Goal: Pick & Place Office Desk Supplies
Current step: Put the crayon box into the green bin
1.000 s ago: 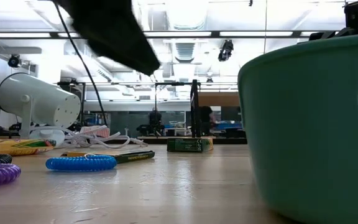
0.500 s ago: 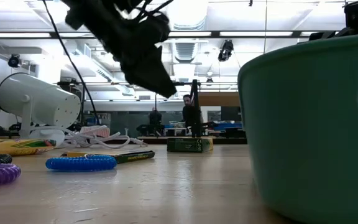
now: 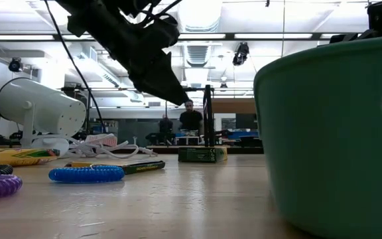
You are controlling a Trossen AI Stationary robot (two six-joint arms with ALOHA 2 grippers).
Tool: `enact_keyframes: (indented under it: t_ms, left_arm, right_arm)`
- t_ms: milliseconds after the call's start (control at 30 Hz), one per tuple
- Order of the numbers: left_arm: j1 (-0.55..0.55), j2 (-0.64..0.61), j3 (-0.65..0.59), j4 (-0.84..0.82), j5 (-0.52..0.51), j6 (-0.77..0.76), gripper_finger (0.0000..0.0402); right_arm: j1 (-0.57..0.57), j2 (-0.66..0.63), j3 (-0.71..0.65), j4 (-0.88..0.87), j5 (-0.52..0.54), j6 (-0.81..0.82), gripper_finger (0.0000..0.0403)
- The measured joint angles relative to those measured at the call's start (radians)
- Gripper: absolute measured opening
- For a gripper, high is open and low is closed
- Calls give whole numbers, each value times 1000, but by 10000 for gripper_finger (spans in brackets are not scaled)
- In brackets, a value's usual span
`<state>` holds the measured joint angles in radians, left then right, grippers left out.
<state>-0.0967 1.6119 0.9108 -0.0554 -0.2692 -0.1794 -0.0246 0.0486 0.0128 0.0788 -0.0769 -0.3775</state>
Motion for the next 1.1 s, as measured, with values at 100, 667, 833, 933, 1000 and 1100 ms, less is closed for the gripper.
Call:
enact_keyframes:
  t_ms: [100, 667, 833, 933, 1000, 1100]
  left_arm:
    - [0, 0, 0, -5, -1, -9, 216]
    - [-195, 3, 0, 5, -165, -163, 216]
    - [-240, 3, 0, 15, -241, -112, 216]
    - [-245, 3, 0, 17, -240, -101, 216]
    - [-243, 3, 0, 18, -240, -102, 216]
    - [-242, 3, 0, 19, -241, -101, 216]
  right_arm:
    - [0, 0, 0, 0, 0, 0, 8]
    - [0, 0, 0, 0, 0, 0, 8]
    - [0, 0, 0, 0, 0, 0, 8]
    - [0, 0, 0, 0, 0, 0, 8]
    - [0, 0, 0, 0, 0, 0, 8]
    - [0, 0, 0, 0, 0, 0, 8]
